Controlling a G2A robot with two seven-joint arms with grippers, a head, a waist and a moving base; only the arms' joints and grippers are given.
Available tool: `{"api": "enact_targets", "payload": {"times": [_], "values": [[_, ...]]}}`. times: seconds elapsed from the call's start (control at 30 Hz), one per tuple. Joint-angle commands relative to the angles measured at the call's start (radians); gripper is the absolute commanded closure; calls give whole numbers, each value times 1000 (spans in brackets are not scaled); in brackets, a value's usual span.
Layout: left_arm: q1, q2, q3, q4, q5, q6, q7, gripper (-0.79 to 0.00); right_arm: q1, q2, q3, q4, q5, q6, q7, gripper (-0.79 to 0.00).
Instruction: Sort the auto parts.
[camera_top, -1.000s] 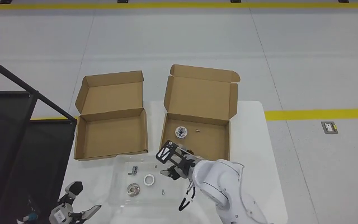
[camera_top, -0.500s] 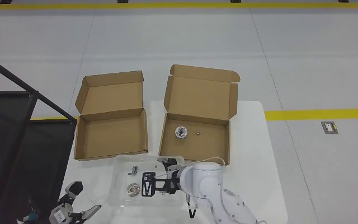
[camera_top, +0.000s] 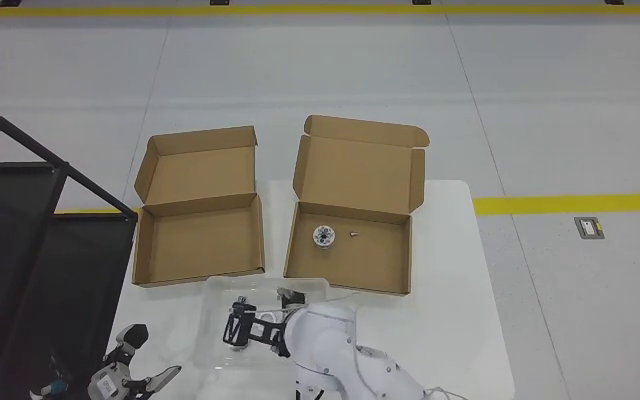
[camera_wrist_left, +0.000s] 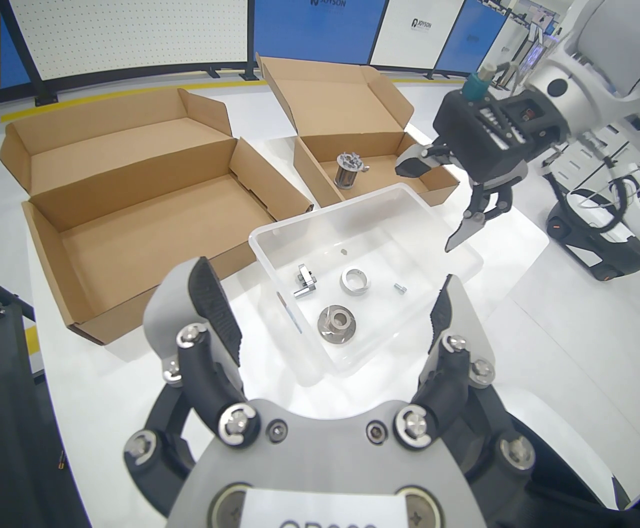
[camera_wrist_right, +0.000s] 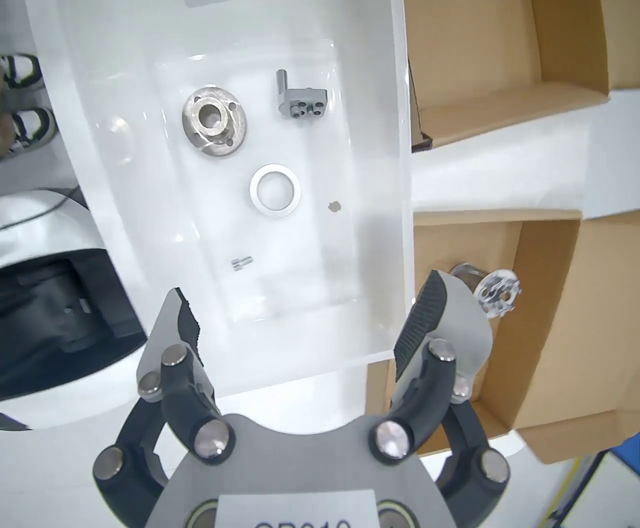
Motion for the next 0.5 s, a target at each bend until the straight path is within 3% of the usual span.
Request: {"api": "enact_targets", "payload": {"times": [0.0, 0.1, 0.47], "values": [[0, 0, 0, 0, 0, 0, 0, -785, 0, -16, -12, -2, 47, 143, 61, -785], [0, 0, 0, 0, 0, 0, 0, -785, 12, -36, -24, 11, 84, 264, 86, -785], [0, 0, 0, 0, 0, 0, 0, -785, 5, -36, -23, 16, 84, 268, 70, -785]]}}
